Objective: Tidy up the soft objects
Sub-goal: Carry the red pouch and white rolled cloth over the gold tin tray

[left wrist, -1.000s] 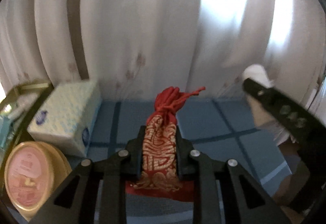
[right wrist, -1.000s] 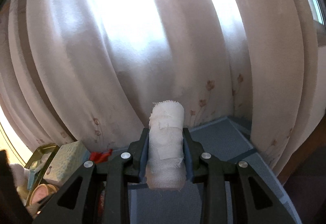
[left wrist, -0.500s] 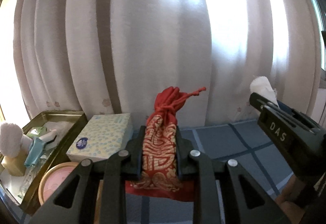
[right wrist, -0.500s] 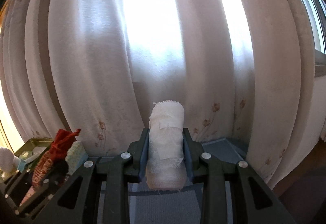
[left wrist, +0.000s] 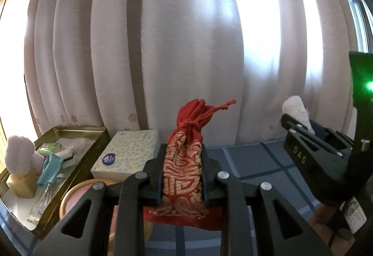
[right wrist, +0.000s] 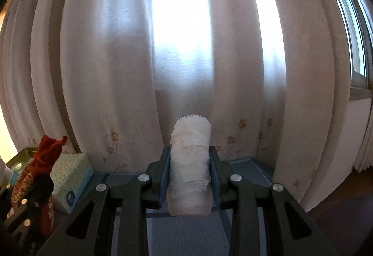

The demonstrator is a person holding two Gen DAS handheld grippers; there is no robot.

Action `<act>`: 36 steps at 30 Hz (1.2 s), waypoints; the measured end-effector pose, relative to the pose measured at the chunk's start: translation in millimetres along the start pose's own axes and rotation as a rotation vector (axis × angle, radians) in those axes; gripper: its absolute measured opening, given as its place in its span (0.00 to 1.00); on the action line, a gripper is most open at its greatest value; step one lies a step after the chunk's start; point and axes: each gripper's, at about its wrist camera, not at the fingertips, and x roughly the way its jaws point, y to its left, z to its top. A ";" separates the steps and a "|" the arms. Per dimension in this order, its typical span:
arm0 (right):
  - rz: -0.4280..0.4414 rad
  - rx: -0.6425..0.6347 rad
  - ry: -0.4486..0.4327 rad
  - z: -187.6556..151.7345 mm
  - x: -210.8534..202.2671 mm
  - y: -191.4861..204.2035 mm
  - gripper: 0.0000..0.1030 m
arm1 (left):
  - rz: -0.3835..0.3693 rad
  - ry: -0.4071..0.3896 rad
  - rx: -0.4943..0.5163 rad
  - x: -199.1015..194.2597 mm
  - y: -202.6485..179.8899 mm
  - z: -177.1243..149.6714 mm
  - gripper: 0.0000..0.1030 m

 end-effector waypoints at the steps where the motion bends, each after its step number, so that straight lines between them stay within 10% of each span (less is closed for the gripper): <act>1: -0.002 -0.006 0.001 -0.7 -1.6 1.6 0.32 | -0.001 -0.003 0.001 -1.8 0.6 -0.2 0.21; 36: 0.027 -0.017 -0.055 -24.2 -70.0 53.3 0.33 | -0.021 -0.012 -0.018 -36.7 24.4 -9.8 0.21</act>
